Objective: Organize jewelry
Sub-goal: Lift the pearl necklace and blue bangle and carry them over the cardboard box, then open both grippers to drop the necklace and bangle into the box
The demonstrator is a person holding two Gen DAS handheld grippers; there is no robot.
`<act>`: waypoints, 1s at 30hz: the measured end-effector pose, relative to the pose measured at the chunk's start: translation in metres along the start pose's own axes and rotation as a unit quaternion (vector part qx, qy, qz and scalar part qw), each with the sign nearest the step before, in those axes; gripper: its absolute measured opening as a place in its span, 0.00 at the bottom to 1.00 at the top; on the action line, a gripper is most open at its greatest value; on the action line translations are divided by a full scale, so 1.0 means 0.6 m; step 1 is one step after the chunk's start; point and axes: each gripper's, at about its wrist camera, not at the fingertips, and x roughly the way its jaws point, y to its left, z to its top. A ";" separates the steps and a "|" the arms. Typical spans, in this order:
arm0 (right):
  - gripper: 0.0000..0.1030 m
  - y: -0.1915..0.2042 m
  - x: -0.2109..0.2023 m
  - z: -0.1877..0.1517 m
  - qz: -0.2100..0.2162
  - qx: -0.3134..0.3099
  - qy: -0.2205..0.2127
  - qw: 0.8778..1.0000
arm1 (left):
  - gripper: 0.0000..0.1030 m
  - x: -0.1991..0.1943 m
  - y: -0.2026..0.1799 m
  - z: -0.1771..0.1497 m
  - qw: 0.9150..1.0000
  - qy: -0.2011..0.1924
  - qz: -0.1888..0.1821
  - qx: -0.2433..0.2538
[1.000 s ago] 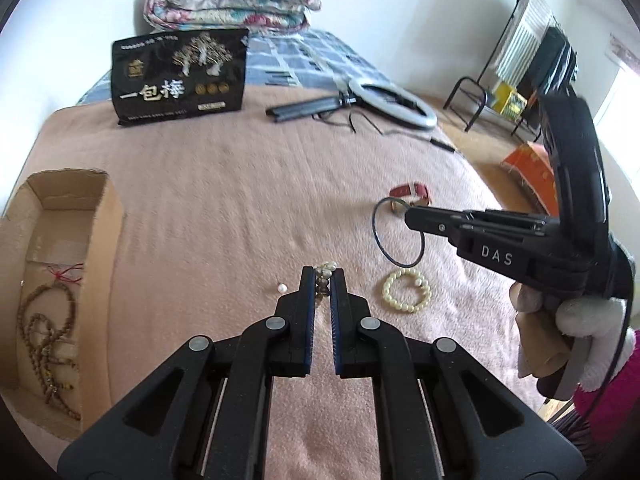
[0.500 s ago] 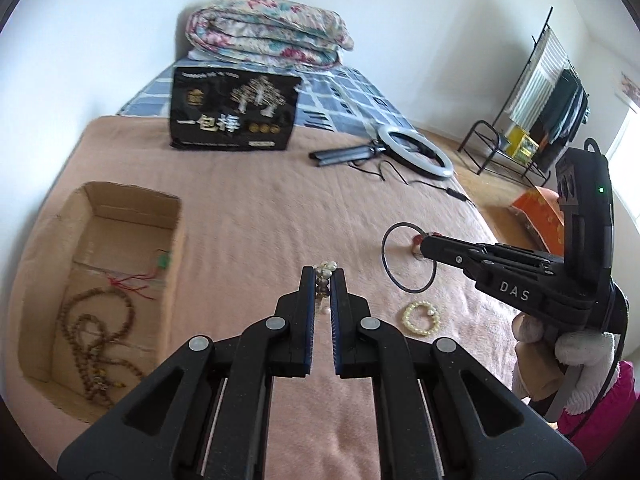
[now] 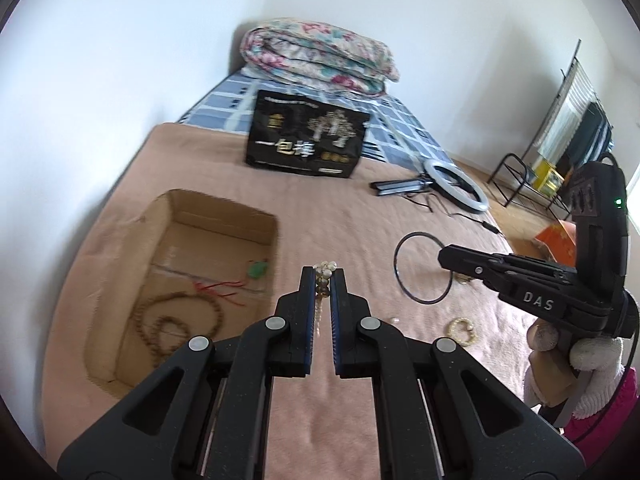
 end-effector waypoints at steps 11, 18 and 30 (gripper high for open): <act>0.02 0.101 0.045 0.008 0.038 -0.040 0.015 0.998 | 0.05 -0.024 0.108 -0.022 0.998 0.001 0.051 -0.045; 0.02 0.158 0.080 0.008 0.048 -0.066 0.026 0.996 | 0.05 -0.032 0.159 -0.036 0.995 0.006 0.075 -0.070; 0.02 0.191 0.162 -0.011 0.046 -0.068 0.062 0.995 | 0.05 -0.017 0.208 -0.052 0.990 0.027 0.104 -0.093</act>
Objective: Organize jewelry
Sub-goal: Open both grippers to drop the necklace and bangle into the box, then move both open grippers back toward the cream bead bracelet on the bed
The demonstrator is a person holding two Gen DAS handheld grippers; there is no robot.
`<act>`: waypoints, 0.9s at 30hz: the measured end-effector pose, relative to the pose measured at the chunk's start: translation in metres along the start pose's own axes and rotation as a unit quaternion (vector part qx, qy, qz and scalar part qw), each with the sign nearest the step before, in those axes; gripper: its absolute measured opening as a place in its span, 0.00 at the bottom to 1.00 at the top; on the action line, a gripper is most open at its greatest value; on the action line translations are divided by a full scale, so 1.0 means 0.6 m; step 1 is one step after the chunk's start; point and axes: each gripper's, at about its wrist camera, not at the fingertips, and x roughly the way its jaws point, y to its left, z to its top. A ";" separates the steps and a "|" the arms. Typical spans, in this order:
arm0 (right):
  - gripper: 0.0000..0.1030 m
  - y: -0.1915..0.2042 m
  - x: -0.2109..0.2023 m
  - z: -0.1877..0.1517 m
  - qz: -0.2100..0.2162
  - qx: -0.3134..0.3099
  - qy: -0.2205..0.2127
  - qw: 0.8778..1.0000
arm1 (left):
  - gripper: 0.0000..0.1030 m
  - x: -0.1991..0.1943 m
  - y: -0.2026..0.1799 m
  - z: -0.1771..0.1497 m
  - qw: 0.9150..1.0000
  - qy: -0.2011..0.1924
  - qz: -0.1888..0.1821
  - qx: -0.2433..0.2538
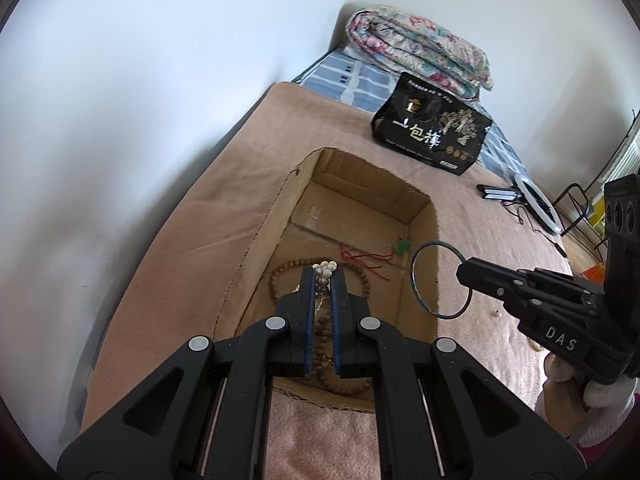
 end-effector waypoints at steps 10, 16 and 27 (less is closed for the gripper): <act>0.02 -0.004 0.042 -0.012 0.002 0.016 0.018 1.000 | 0.05 0.023 0.014 0.001 1.000 0.022 0.001 -0.015; 0.03 -0.005 0.039 -0.014 0.001 0.015 0.017 1.000 | 0.06 0.030 0.008 0.003 0.999 0.028 0.011 -0.014; 0.54 -0.029 0.012 -0.023 -0.019 0.035 -0.004 0.999 | 0.32 0.024 0.006 0.007 0.999 0.018 0.020 -0.025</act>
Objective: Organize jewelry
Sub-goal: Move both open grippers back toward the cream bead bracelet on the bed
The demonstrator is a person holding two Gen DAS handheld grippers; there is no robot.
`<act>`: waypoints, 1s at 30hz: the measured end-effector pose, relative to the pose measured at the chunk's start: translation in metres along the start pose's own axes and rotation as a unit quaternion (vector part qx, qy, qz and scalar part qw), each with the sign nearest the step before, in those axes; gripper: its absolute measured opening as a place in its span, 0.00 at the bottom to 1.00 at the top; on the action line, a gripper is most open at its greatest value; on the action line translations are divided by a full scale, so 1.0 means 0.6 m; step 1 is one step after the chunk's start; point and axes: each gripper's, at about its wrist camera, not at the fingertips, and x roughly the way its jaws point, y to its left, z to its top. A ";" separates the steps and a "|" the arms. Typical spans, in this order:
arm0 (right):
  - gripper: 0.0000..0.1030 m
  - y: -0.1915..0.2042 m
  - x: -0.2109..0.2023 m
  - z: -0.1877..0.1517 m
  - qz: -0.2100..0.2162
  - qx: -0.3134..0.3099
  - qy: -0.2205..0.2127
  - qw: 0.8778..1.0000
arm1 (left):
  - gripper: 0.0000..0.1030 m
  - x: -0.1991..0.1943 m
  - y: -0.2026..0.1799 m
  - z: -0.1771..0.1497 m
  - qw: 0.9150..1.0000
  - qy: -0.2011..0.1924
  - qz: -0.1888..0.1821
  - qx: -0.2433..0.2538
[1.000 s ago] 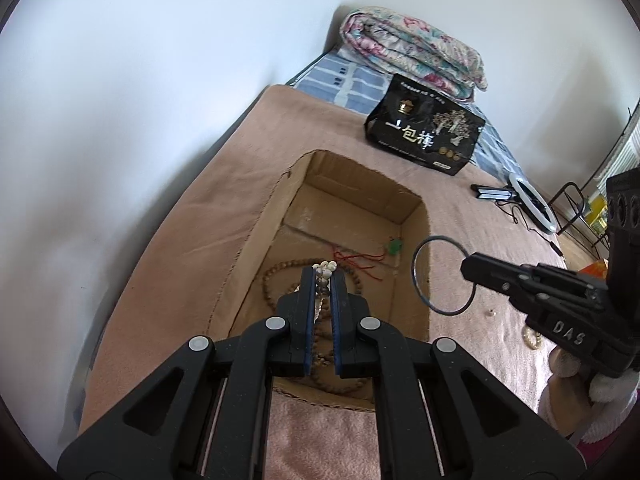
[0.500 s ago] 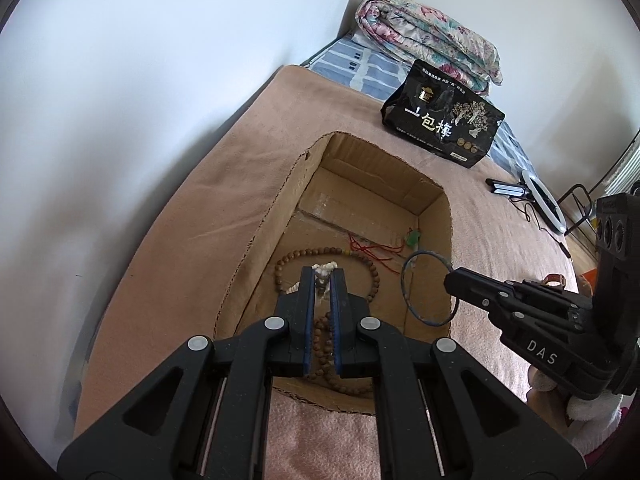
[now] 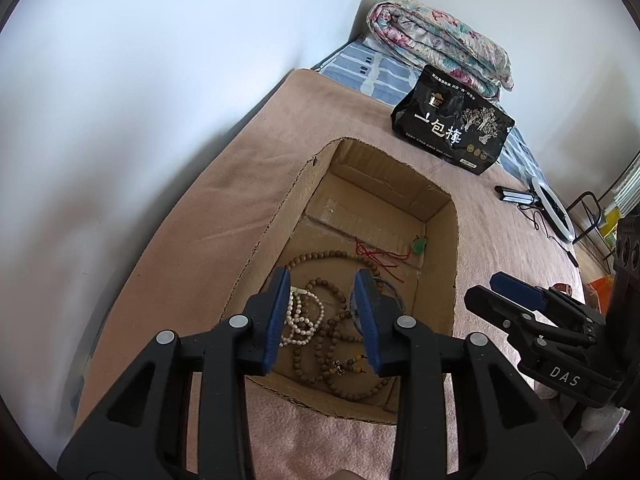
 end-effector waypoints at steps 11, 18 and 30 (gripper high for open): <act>0.71 -0.046 -0.047 -0.016 -0.038 0.018 -0.020 0.999 | 0.32 -0.009 -0.049 -0.001 1.000 -0.016 -0.008 0.025; 0.77 -0.093 -0.099 -0.028 -0.069 0.020 -0.037 0.997 | 0.33 -0.013 -0.107 -0.004 0.998 -0.024 -0.021 0.056; 0.78 -0.197 -0.175 -0.056 -0.111 0.036 -0.046 0.992 | 0.59 -0.005 -0.211 -0.018 0.994 -0.023 -0.051 0.095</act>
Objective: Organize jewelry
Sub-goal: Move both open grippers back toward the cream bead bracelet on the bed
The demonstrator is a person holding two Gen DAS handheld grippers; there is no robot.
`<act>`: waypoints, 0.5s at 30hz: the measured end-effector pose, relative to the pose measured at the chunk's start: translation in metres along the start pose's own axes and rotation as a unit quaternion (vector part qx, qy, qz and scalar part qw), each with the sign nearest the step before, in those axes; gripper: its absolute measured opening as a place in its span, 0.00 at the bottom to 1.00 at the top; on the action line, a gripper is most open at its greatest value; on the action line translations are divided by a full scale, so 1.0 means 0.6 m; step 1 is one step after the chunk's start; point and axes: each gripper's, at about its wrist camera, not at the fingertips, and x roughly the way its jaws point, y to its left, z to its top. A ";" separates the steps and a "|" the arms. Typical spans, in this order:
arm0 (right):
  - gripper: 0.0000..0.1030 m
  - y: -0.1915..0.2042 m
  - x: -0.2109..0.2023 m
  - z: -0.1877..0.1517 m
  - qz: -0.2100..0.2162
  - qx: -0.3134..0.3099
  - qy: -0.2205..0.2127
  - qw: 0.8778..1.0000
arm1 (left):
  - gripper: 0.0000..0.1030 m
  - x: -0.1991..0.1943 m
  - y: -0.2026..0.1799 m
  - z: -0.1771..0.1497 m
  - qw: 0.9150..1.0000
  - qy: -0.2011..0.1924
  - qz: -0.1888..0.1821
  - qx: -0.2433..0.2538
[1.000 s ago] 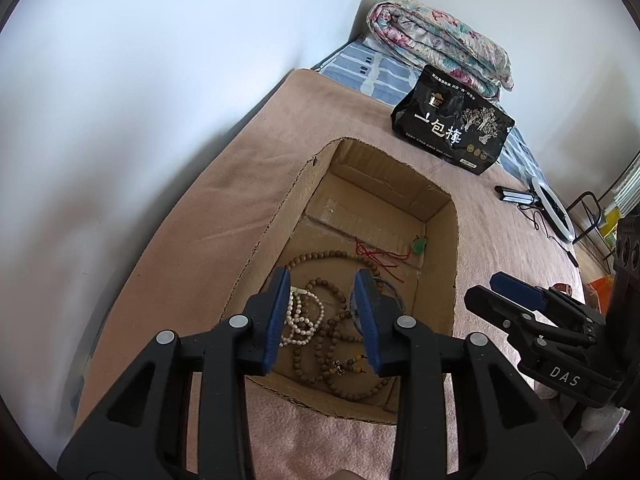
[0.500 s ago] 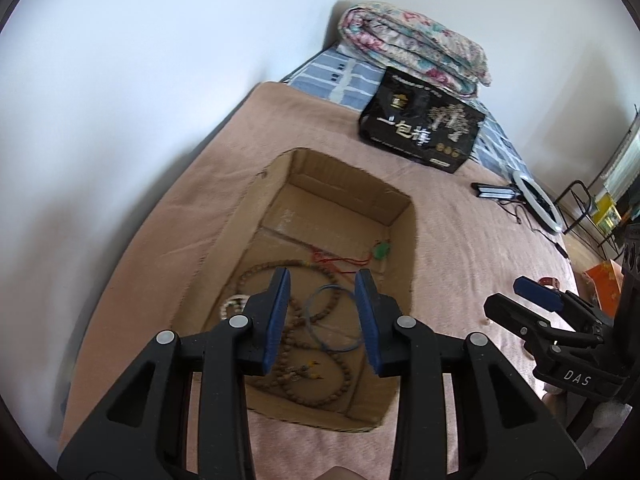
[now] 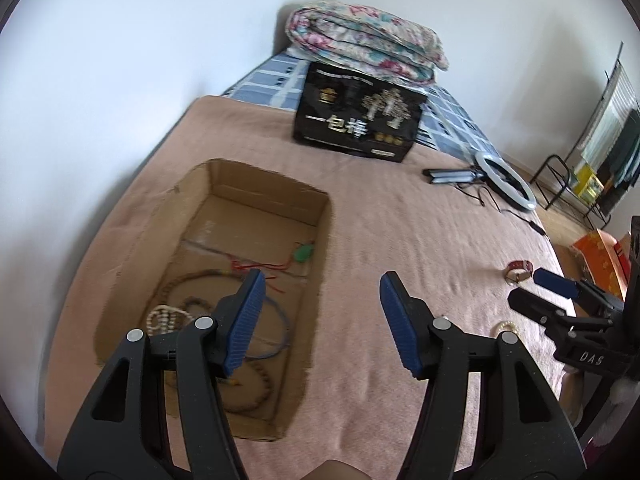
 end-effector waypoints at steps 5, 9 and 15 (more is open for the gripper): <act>0.78 -0.057 -0.027 -0.008 -0.025 0.009 -0.006 1.000 | 0.59 0.011 -0.047 -0.003 1.000 0.004 -0.015 0.027; 0.78 -0.100 -0.046 -0.014 -0.043 0.016 -0.013 0.999 | 0.59 0.025 -0.078 -0.007 0.999 0.012 -0.028 0.042; 0.78 -0.169 -0.067 -0.033 -0.067 0.034 -0.018 0.997 | 0.59 0.046 -0.127 -0.014 0.996 0.023 -0.046 0.068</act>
